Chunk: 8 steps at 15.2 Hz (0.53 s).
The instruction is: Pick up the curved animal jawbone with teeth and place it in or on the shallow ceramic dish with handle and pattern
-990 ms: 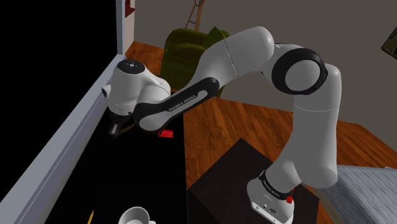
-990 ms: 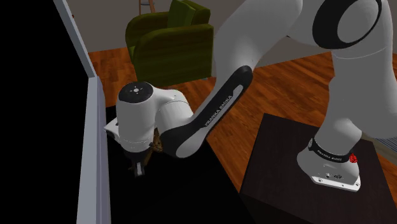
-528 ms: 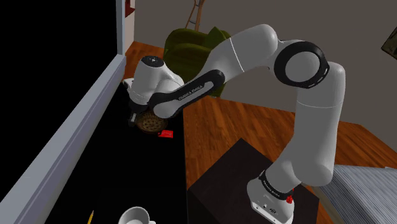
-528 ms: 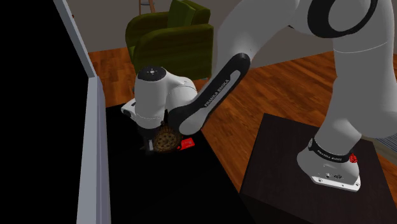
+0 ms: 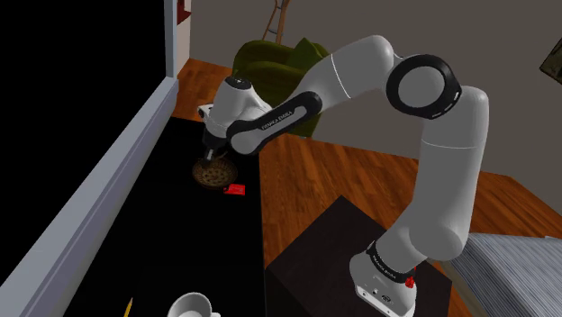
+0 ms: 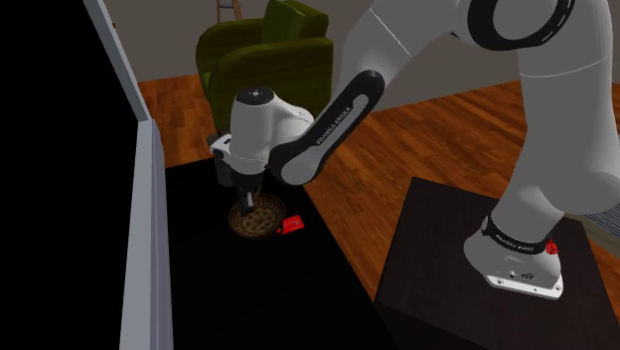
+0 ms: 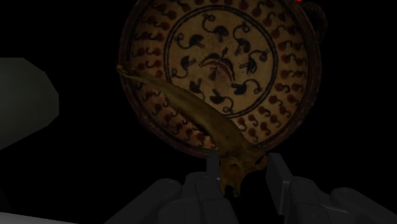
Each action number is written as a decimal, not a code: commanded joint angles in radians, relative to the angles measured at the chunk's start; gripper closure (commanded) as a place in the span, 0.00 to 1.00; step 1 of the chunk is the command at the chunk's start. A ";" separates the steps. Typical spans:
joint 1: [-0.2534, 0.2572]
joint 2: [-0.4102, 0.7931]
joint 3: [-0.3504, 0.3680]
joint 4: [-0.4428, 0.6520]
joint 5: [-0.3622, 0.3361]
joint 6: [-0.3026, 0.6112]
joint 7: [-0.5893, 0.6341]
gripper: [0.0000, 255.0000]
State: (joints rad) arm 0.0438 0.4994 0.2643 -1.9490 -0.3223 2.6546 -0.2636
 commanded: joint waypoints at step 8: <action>0.027 0.091 -0.041 0.011 -0.043 0.081 0.031 1.00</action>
State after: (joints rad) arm 0.0672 0.5818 0.2273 -1.9402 -0.3614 2.7284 -0.2365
